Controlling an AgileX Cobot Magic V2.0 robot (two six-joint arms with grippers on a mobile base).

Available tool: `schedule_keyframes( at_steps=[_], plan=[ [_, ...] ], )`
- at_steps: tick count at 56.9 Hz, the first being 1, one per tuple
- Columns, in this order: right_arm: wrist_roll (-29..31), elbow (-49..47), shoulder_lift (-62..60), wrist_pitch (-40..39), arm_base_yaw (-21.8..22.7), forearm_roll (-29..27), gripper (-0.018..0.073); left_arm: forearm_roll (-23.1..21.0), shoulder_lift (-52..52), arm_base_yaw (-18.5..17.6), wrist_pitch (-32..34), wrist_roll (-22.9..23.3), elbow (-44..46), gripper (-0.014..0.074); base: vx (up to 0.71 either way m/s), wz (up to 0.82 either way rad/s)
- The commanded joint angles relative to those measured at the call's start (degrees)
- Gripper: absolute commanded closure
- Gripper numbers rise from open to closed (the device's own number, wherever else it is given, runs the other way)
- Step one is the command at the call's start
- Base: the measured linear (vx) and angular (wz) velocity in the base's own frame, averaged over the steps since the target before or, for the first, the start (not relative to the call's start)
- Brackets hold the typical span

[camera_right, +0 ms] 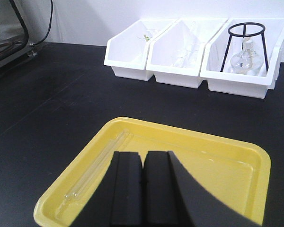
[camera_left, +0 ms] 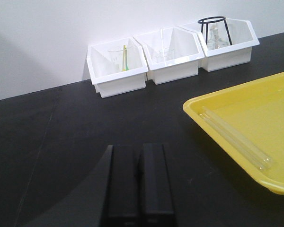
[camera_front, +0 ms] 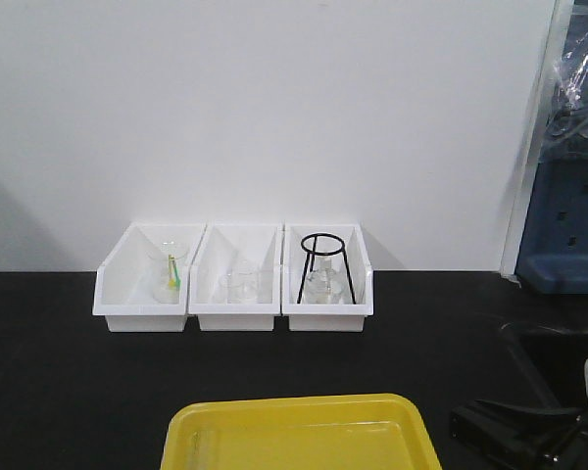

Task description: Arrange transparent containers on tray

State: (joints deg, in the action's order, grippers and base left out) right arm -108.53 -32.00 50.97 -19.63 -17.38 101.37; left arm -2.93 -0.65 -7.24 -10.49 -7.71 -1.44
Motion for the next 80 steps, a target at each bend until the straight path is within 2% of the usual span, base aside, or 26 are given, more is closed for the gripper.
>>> schedule_keyframes(
  at_steps=[1,9,13,16,19,27,31,34,37,39,43,46,51,56,60,65,66,70,80],
  plan=[
    [0.4,-1.7,-0.5,1.0,0.3,1.2,0.0572,-0.1,-1.3,0.1,4.7,0.5,-2.2,0.0597,0.00,0.00],
    [0.2,-1.7,-0.3,0.3,0.3,-2.2,0.0572,-0.1,-1.3,0.1,4.7,0.5,-2.2,0.0597,0.00,0.00],
    [2.1,-1.7,1.1,-0.3,0.3,-8.4,0.0572,-0.1,-1.3,0.1,4.7,0.5,-2.2,0.0597,0.00,0.00],
    [7.2,-1.7,2.0,0.0,0.3,-17.6,0.0572,-0.1,-1.3,0.1,4.7,0.5,-2.2,0.0597,0.00,0.00],
    [16.3,-1.7,2.5,0.7,0.1,-28.1,0.0572,-0.1,-1.3,0.1,4.7,0.5,-2.2,0.0597,0.00,0.00],
    [51.0,-1.7,2.9,4.0,0.1,-59.5,0.0572,-0.1,-1.3,0.1,4.7,0.5,-2.2,0.0597,0.00,0.00],
    [67.6,-1.7,1.4,9.0,0.1,-77.4,0.0572,-0.1,-1.3,0.1,4.7,0.5,-2.2,0.0597,0.00,0.00],
    [78.8,-1.7,-0.1,13.9,0.1,-88.4,0.0572,-0.1,-1.3,0.1,4.7,0.5,-2.2,0.0597,0.00,0.00],
    [89.2,-1.7,-1.9,19.6,0.1,-96.6,0.0572,-0.1,-1.3,0.1,4.7,0.5,-2.2,0.0597,0.00,0.00],
    [96.0,-1.7,-3.4,22.8,0.1,-99.7,0.0572,-0.1,-1.3,0.1,4.7,0.5,-2.2,0.0597,0.00,0.00],
    [104.7,-0.3,-7.6,26.6,0.1,-102.3,0.0572,-0.1,-1.3,0.1,4.7,0.5,-2.2,0.0597,0.00,0.00],
    [107.4,3.1,-12.2,24.8,0.4,-103.0,0.0572,-0.1,-1.3,0.1,4.7,0.5,-2.2,0.0597,0.00,0.00],
    [107.9,12.0,-21.1,17.2,2.9,-103.0,0.0572,-0.1,-1.3,0.1,4.7,0.5,-2.2,0.0597,0.00,0.00],
    [106.7,22.3,-31.0,10.3,8.4,-102.9,0.0572,-0.1,-1.3,0.1,4.7,0.5,-2.2,0.0597,0.00,0.00],
    [106.6,29.5,-37.6,8.5,12.6,-102.9,0.0572,-0.1,-1.3,0.1,4.7,0.5,-2.2,0.0597,0.00,0.00],
    [106.6,34.6,-45.0,9.5,15.7,-102.6,0.0572,-0.1,-1.3,0.1,4.7,0.5,-2.2,0.0597,0.00,0.00],
    [106.6,34.3,-47.6,14.5,16.3,-102.6,0.0572,-0.1,-1.3,0.1,4.7,0.5,-2.2,0.0597,0.00,0.00],
    [107.1,34.2,-51.9,19.6,17.1,-102.0,0.0572,-0.1,-1.3,0.1,4.7,0.5,-2.2,0.0597,0.00,0.00],
    [107.2,34.3,-51.8,21.8,17.4,-101.4,0.0572,-0.1,-1.3,0.1,4.7,0.5,-2.2,0.0597,0.00,0.00]
  ],
)
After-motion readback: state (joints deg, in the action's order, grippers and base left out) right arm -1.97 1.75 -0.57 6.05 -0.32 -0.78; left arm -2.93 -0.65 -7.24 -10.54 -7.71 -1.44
